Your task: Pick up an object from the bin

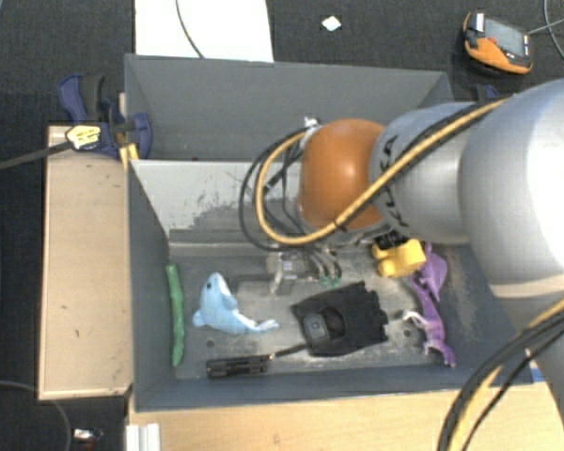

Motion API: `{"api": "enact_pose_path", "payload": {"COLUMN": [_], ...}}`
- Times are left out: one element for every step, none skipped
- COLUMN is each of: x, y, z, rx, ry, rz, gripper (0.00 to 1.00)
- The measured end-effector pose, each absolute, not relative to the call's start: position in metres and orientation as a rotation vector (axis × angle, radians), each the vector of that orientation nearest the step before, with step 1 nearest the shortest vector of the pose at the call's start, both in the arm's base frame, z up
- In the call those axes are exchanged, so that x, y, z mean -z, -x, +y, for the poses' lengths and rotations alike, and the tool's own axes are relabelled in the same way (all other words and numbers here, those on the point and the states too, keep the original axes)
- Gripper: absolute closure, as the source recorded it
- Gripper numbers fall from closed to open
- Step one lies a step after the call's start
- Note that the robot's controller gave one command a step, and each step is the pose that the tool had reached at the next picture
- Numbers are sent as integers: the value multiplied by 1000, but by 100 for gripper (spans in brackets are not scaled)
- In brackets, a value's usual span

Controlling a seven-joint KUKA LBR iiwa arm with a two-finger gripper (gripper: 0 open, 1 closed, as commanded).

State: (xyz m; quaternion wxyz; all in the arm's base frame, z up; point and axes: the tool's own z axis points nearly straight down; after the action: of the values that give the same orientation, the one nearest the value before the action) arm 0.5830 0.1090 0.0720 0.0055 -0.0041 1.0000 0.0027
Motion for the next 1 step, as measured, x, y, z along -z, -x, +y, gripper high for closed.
{"api": "enact_pose_path", "payload": {"x": [-72], "y": [-583], "z": [109], "rx": [-9], "ry": [12], "rz": [3131], "gripper": [100]}}
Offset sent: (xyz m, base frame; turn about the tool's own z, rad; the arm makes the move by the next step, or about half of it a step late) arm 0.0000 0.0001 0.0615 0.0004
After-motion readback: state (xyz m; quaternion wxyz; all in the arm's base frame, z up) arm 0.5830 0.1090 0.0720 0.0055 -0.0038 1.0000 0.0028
